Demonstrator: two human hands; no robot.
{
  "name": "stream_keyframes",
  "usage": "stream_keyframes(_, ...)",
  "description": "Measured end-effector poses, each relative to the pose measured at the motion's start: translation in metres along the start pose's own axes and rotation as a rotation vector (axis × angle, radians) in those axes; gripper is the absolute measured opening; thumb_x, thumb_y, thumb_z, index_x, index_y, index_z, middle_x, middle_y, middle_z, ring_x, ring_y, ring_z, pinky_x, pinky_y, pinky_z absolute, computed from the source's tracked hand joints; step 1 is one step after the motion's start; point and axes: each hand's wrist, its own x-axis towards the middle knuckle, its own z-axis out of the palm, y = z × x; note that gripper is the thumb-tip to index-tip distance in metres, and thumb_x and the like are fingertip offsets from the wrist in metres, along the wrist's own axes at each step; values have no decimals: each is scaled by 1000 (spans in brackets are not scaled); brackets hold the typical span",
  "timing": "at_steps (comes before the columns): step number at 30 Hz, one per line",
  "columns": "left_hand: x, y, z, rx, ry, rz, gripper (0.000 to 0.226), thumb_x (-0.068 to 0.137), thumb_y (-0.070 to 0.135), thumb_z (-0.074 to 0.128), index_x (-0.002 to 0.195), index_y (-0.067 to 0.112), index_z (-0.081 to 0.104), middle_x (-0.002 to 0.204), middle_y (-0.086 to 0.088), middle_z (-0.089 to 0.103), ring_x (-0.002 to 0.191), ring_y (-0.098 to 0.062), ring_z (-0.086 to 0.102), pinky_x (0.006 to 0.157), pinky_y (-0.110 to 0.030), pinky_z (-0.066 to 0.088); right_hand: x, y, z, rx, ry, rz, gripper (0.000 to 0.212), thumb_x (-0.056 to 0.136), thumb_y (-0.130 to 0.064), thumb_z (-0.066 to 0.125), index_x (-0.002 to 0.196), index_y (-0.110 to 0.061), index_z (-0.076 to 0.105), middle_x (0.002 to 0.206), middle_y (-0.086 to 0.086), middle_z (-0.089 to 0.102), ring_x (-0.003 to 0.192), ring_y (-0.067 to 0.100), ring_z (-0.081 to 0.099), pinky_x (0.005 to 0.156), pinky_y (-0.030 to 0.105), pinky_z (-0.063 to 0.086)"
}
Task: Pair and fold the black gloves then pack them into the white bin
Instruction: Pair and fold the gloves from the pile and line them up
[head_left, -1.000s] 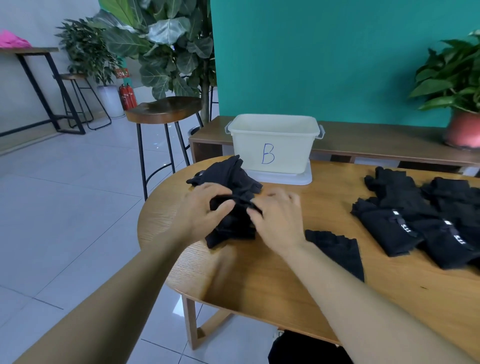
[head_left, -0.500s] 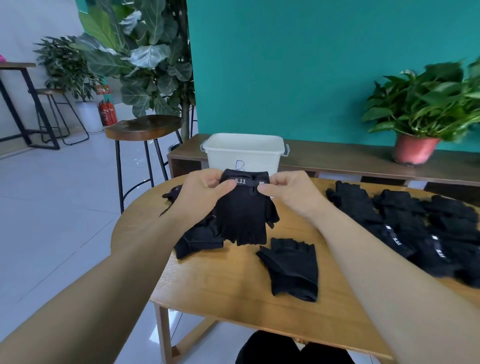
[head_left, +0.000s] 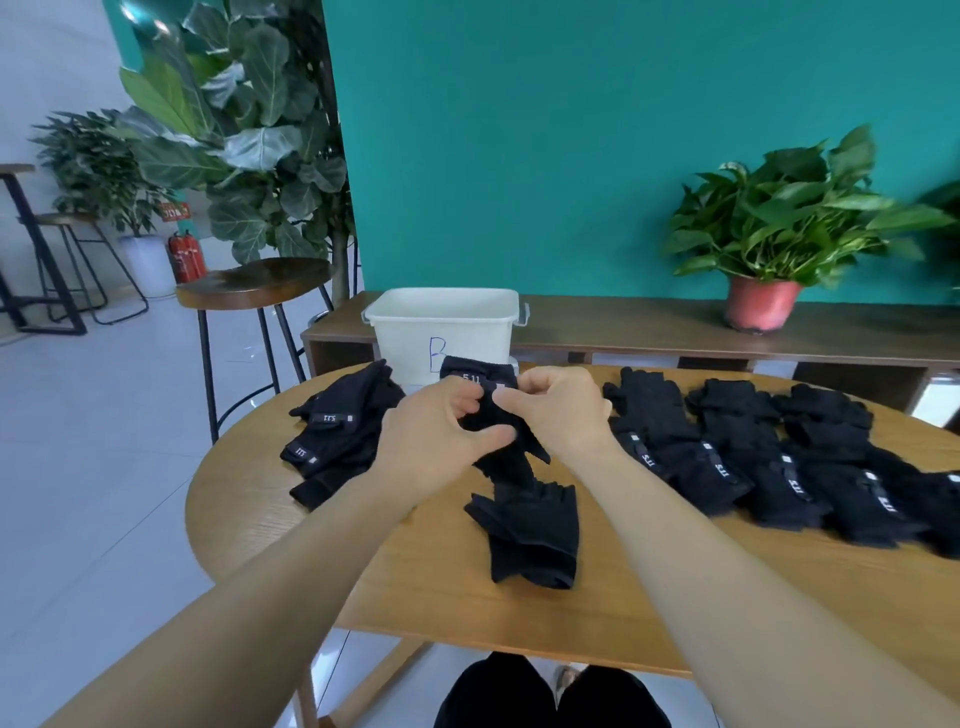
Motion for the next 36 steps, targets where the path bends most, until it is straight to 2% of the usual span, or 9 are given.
stream_keyframes(3, 3, 10, 8, -96, 15, -29, 55, 56, 62, 70, 99, 28, 64, 88, 15, 69, 88, -8, 65, 86, -42, 55, -4, -4, -1, 6, -94, -59, 17, 89, -37, 67, 74, -44, 66, 97, -20, 64, 121, 13, 43, 92, 32, 20)
stream_keyframes(8, 12, 10, 6, -294, 50, -35, 7, 87, 19, 73, 94, 15, 71, 85, 0, 73, 84, -17, 70, 78, -37, 59, -1, 9, -23, 77, -144, -151, 27, 86, -39, 60, 69, -58, 68, 91, -31, 67, 116, 11, 56, 108, 48, 34)
stream_keyframes(10, 13, 11, 1, -415, 10, -81, 10, 89, 12, 70, 88, 21, 71, 80, 6, 73, 76, -8, 70, 63, -20, 56, 1, 18, -35, 167, -46, -83, 10, 76, -49, 63, 76, -53, 72, 90, -28, 70, 107, 9, 61, 108, 50, 35)
stream_keyframes(12, 14, 11, -4, -520, -68, -121, 13, 89, 11, 70, 89, 24, 70, 82, 7, 74, 75, -4, 70, 58, -15, 52, 0, 28, -44, 199, -15, 4, 20, 74, -49, 69, 92, -41, 72, 97, -22, 69, 106, 9, 59, 107, 44, 37)
stream_keyframes(15, 15, 10, -6, -628, -177, -159, 11, 88, 12, 71, 96, 20, 73, 92, 2, 77, 90, -15, 73, 70, -23, 55, -9, 29, -50, 328, -269, 139, 47, 85, -38, 73, 127, -24, 58, 115, -10, 61, 108, 10, 57, 88, 21, 41)
stream_keyframes(20, 15, 3, -5, -575, -362, -124, 19, 88, 12, 71, 105, 20, 73, 100, 2, 76, 96, -15, 72, 81, -26, 55, -12, 27, -48, 566, -253, 177, 17, 92, -18, 65, 99, -3, 72, 86, 1, 75, 72, 7, 69, 58, 12, 49)
stream_keyframes(25, 18, -10, -3, -392, -291, -120, 18, 84, 11, 76, 99, 21, 73, 97, 6, 75, 94, -9, 69, 89, -25, 51, -5, 34, -51, 520, -219, 172, 16, 93, -17, 65, 84, -4, 69, 74, 0, 72, 61, 5, 64, 54, 13, 48)
stream_keyframes(30, 35, -11, 8, -334, -163, -76, 24, 88, 12, 71, 110, 21, 67, 93, 12, 65, 84, 6, 59, 64, -4, 42, 8, 44, -50, 478, -172, 113, 13, 94, -11, 64, 91, -1, 70, 82, 2, 72, 72, 9, 64, 67, 20, 54)
stream_keyframes(36, 65, -20, 26, -268, -142, -6, 29, 89, 7, 69, 117, 11, 68, 102, 1, 69, 84, 3, 62, 63, -1, 45, 33, 58, -39, 459, -134, 105, 10, 94, -4, 60, 93, -2, 70, 87, 5, 71, 73, 7, 65, 66, 17, 55)
